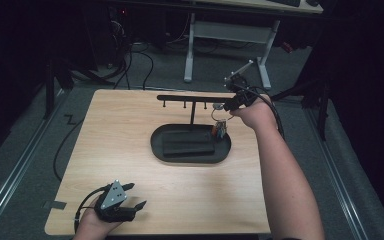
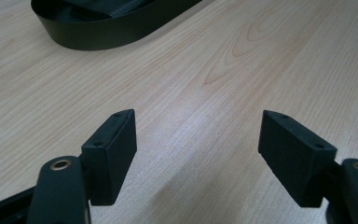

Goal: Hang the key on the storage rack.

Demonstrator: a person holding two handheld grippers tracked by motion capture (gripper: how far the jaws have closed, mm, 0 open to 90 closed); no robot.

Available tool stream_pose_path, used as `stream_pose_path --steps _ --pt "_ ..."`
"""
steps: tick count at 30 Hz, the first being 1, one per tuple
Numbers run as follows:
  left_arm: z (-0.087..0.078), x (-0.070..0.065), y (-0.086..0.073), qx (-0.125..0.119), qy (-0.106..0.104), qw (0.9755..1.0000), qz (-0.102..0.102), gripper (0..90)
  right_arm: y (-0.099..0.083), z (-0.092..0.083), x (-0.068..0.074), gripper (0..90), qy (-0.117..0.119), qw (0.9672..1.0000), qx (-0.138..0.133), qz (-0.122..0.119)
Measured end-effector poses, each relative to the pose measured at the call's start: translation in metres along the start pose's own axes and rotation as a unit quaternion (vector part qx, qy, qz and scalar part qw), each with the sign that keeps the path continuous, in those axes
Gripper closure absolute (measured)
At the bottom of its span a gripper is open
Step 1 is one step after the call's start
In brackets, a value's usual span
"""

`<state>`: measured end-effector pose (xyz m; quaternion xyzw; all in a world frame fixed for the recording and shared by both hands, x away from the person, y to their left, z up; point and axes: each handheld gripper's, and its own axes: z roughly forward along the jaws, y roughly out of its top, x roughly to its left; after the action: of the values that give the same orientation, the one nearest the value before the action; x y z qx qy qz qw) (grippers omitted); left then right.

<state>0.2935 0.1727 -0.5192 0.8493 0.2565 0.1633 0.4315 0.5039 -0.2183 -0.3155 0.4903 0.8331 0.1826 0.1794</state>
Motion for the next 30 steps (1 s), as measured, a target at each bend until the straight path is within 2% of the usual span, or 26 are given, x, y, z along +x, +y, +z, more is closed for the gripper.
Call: stream_pose_path --steps 3,7,11,16,20,24,27,28,30 --pt "0.000 0.000 0.000 -0.002 0.001 1.0000 -0.002 28.4 -0.011 -0.006 0.003 54.8 0.006 0.9999 -0.010 0.003" --pt "0.000 0.000 0.001 0.000 0.000 1.0000 -0.003 28.4 -0.030 -0.012 0.004 42.8 0.004 0.9993 -0.032 0.016" --pt "0.002 0.000 0.001 0.000 0.001 1.0000 -0.004 28.4 -0.052 -0.013 0.006 34.2 0.013 0.9986 -0.045 0.023" --pt "0.003 -0.001 0.001 0.003 0.001 1.0000 -0.002 28.3 -0.079 -0.006 0.007 28.2 0.022 0.9975 -0.057 0.037" --pt "0.005 -0.001 0.002 0.004 -0.001 1.0000 0.000 28.3 -0.099 0.002 0.010 23.5 -0.002 0.9972 -0.071 0.022" --pt "0.005 -0.002 0.002 0.006 0.000 1.0000 0.000 28.3 -0.119 0.012 0.012 19.9 0.011 0.9963 -0.077 0.037" --pt "0.006 -0.001 0.002 0.007 0.001 1.0000 -0.001 28.3 -0.131 0.018 0.013 18.1 0.015 0.9969 -0.071 0.031" --pt "0.006 -0.001 0.001 0.007 0.001 1.0000 -0.003 28.3 -0.135 0.020 0.014 16.9 0.010 0.9972 -0.069 0.026" --pt "0.006 -0.002 0.001 0.006 -0.001 1.0000 -0.007 28.3 -0.143 0.023 0.015 16.8 0.016 0.9965 -0.076 0.031"
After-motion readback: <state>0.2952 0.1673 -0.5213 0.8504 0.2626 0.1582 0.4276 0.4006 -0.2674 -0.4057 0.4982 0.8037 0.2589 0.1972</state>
